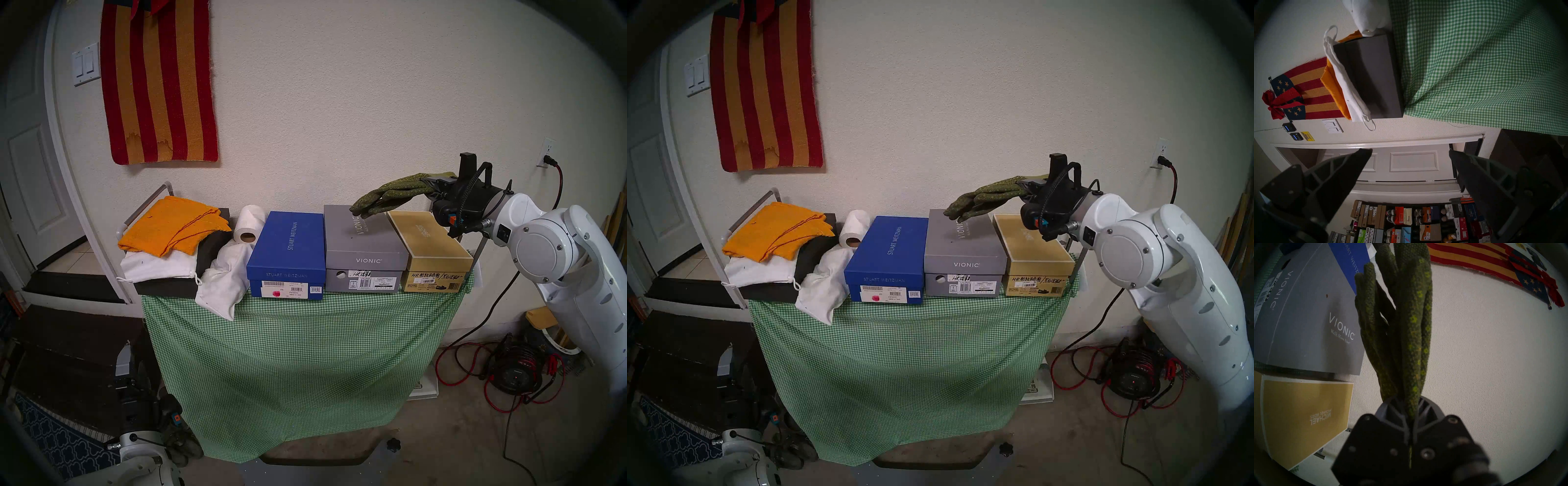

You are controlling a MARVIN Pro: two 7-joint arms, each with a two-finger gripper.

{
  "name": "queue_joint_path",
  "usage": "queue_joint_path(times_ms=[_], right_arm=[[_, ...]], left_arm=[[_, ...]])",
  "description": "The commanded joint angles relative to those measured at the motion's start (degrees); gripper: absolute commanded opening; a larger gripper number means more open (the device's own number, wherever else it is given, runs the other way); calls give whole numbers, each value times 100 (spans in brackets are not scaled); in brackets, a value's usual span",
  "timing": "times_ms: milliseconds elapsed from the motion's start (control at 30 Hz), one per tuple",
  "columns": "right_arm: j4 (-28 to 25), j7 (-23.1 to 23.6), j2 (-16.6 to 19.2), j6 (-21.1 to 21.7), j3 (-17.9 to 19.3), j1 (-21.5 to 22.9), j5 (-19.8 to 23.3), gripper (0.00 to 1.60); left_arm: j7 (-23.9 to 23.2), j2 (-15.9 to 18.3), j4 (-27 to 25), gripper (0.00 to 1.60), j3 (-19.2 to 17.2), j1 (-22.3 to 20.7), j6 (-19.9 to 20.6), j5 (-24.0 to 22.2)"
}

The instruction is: Lift the object off the cloth, cover the shoe rack with the cloth, put the object back

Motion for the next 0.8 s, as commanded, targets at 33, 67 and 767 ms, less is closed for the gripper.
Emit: queue_joint_path(times_ms=[33, 67, 767], right_arm=[[594, -93, -482, 62, -735, 657, -469, 0], [693, -104, -570, 51, -805, 709, -502, 0], [2570, -128, -1885, -369, -1760, 2097, -1399, 0]], left_arm=[[-12, 5, 2, 160, 0, 33, 2, -9], [-12, 3, 3, 160, 0, 33, 1, -7], [-27, -19, 7, 160, -17, 39, -11, 24]])
